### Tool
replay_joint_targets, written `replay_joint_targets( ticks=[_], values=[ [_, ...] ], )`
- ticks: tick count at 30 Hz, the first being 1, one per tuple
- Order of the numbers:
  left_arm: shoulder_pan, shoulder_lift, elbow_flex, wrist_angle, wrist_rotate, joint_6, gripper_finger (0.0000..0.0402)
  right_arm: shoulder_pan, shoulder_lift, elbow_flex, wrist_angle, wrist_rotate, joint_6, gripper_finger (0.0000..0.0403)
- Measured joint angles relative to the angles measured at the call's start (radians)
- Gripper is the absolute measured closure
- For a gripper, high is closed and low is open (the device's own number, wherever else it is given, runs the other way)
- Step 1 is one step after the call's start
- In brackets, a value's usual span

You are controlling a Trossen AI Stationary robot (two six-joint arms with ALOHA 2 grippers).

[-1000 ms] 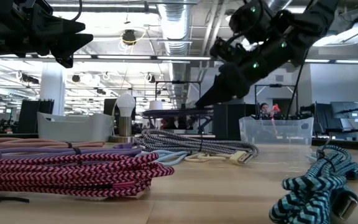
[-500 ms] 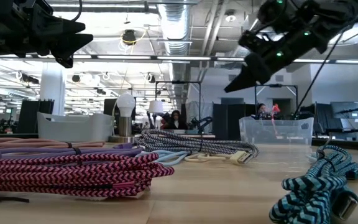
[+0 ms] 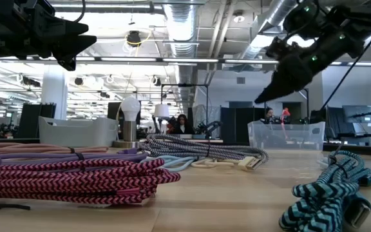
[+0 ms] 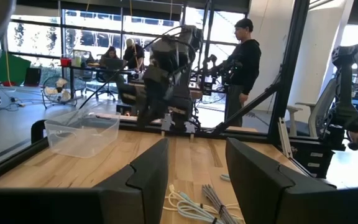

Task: Pick & Place USB Port
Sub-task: Put the dark blue patterned charger cable into the transparent bin

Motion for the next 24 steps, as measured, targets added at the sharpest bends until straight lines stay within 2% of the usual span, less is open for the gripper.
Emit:
replay_joint_targets(
  ticks=[5,12,16,20,24],
  values=[
    [0.000,0.000,0.000,0.000,0.000,0.000,0.0242,0.023,0.064,0.001,0.016,-0.028,0.013,0.0379],
    [0.000,0.001,0.000,0.000,0.000,0.000,0.0242,0.048,0.154,0.001,0.036,-0.026,0.060,0.0281],
    [0.000,0.001,0.000,0.000,0.000,0.000,0.0242,0.047,0.194,0.001,0.088,-0.021,0.055,0.0244],
    [0.000,0.001,0.000,0.000,0.000,0.000,0.0242,0.046,0.245,0.001,0.144,-0.019,0.055,0.0235],
    [0.000,0.001,0.000,0.000,0.000,0.000,0.0242,0.046,0.312,0.001,0.171,-0.019,0.060,0.0247]
  ],
)
